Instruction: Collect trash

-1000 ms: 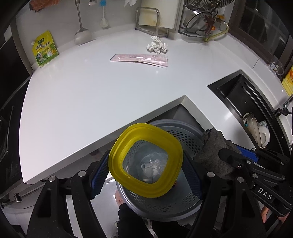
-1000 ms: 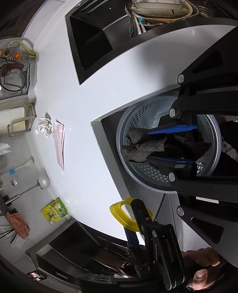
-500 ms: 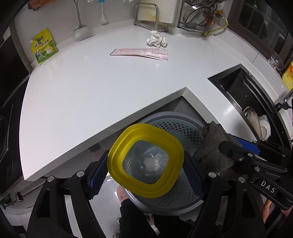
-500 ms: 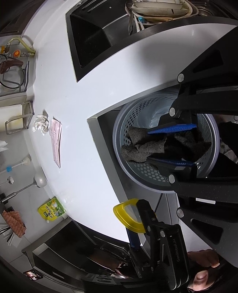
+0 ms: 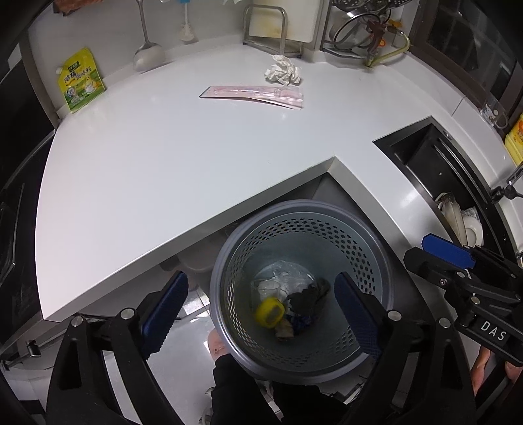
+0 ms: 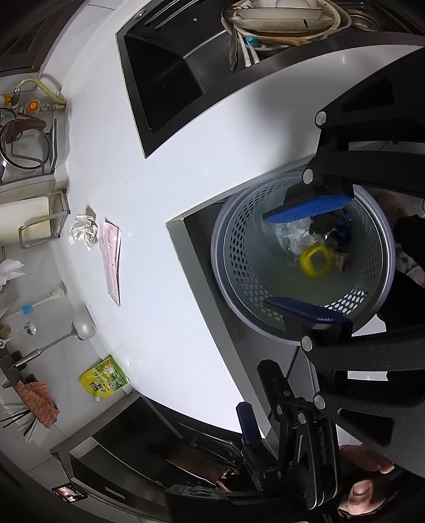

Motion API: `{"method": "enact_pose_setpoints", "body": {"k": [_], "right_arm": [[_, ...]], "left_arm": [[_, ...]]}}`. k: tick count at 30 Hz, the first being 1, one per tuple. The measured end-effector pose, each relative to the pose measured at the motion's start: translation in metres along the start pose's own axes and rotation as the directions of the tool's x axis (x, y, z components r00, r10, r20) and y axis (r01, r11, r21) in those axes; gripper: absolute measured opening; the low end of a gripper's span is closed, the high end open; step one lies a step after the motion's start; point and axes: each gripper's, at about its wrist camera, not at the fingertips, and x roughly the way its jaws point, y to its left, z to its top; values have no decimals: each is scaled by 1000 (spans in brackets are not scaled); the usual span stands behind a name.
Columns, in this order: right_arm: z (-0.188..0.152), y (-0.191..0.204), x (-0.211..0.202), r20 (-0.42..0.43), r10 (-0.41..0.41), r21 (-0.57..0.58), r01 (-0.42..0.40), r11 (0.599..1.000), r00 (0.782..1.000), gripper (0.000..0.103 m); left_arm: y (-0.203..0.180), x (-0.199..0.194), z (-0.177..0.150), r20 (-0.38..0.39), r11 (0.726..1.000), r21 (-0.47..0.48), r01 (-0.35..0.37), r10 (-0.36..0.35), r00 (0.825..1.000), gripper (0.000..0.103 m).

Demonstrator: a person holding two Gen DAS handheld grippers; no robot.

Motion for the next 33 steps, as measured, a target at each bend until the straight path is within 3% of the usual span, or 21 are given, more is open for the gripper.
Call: {"method": "enact_pose_setpoints", "body": {"k": [22, 33], "right_arm": [[21, -3, -1, 43, 5, 7, -6, 1000, 999, 51], [58, 2, 7, 87, 22, -41, -19, 999, 996, 61]], "left_arm": [[25, -14, 19, 61, 997, -51, -51, 54, 997, 89], [48, -29, 43, 125, 991, -104, -90, 102, 987, 95]]}}
